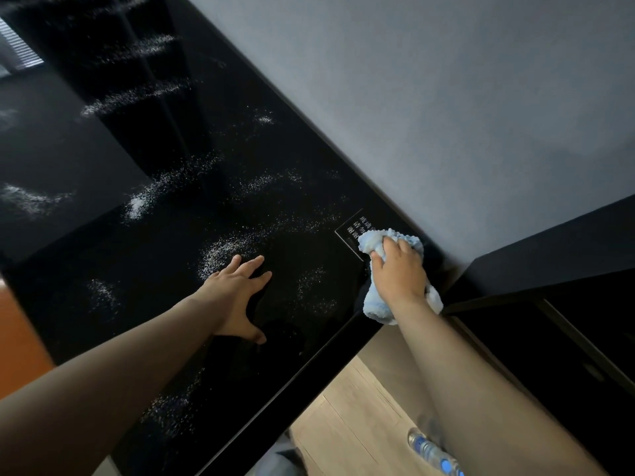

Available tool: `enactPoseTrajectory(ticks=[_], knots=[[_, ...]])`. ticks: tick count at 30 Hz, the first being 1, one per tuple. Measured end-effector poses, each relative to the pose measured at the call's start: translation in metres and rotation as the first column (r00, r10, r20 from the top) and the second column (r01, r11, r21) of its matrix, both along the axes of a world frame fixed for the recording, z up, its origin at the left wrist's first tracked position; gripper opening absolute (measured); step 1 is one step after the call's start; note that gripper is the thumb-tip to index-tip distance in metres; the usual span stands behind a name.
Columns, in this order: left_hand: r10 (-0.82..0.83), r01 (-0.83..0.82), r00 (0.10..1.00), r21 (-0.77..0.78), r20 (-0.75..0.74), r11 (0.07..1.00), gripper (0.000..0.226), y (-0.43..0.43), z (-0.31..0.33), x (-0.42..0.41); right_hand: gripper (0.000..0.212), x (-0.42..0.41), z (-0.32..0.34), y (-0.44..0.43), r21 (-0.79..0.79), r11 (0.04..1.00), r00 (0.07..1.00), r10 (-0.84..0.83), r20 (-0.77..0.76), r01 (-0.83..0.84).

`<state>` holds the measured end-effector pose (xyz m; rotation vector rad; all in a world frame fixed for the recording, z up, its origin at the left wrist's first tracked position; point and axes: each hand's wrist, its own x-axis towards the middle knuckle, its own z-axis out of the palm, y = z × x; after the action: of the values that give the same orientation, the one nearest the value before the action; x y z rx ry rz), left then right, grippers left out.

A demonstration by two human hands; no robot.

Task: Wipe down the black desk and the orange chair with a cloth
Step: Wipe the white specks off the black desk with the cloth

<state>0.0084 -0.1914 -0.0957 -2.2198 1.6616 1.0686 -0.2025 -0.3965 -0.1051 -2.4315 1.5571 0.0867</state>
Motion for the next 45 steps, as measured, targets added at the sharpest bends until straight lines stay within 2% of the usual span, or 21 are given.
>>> enactPoseTrajectory(ticks=[7, 14, 20, 34, 40, 45], knots=[[0.114, -0.127, 0.990, -0.170, -0.089, 0.977, 0.112, 0.035, -0.005, 0.013, 0.040, 0.004, 0.000, 0.037, -0.012, 1.000, 0.999, 0.016, -0.035, -0.017], [0.124, -0.130, 0.991, -0.152, -0.049, 0.980, 0.109, 0.093, -0.005, 0.018, 0.044, 0.009, 0.002, 0.084, 0.013, 0.999, 0.996, 0.041, -0.084, -0.040], [0.188, -0.196, 0.981, -0.206, -0.056, 0.959, 0.106, 0.132, 0.000, 0.017, 0.043, 0.013, 0.001, 0.132, 0.012, 0.997, 0.994, 0.071, -0.084, -0.070], [0.146, -0.142, 0.989, -0.096, 0.032, 0.985, 0.107, 0.210, 0.011, 0.030, 0.040, 0.024, -0.007, 0.234, 0.001, 0.996, 0.995, 0.092, -0.036, -0.092], [0.124, -0.114, 0.987, -0.101, 0.099, 0.988, 0.104, 0.243, 0.014, 0.032, 0.041, 0.028, -0.010, 0.278, 0.004, 0.994, 0.993, 0.109, -0.038, -0.109], [0.115, -0.107, 0.989, -0.091, 0.088, 0.990, 0.103, 0.267, 0.019, 0.031, 0.043, 0.032, -0.011, 0.311, 0.018, 0.995, 0.995, 0.102, -0.005, -0.102]])
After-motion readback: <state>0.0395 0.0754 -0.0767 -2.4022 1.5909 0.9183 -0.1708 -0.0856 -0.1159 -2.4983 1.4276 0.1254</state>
